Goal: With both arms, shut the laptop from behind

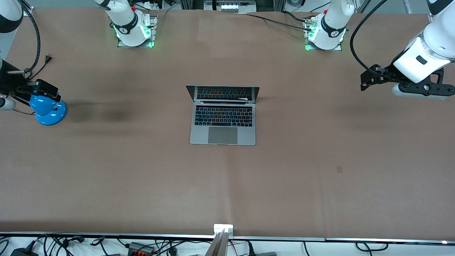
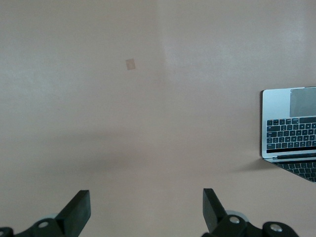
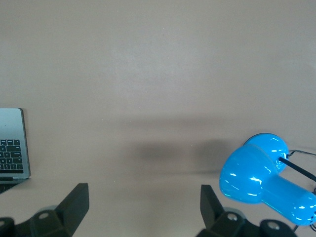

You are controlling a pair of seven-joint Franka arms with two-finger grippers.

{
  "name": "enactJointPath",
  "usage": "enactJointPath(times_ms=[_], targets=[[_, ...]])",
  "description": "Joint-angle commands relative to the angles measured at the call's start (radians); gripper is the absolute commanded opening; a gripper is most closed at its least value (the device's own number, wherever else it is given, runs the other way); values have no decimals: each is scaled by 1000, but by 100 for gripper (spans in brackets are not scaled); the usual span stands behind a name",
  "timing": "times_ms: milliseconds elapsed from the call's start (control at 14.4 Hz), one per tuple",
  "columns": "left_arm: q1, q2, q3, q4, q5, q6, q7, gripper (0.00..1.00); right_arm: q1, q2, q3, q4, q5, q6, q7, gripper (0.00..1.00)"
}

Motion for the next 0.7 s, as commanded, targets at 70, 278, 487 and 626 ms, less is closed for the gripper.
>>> enactJointPath(times_ms=[70, 278, 487, 626], targets=[[2, -9, -3, 4, -1, -16, 10, 100, -5, -29, 4, -5, -5, -14, 5, 100], [2, -9, -3, 5, -1, -16, 12, 100, -2, -16, 4, 6, -7, -6, 5, 100], [1, -6, -4, 7, -1, -27, 9, 100, -2, -10, 5, 6, -2, -12, 5, 100], [1, 6, -3, 5, -3, -45, 10, 100, 0, -10, 5, 6, -4, -14, 7, 100]])
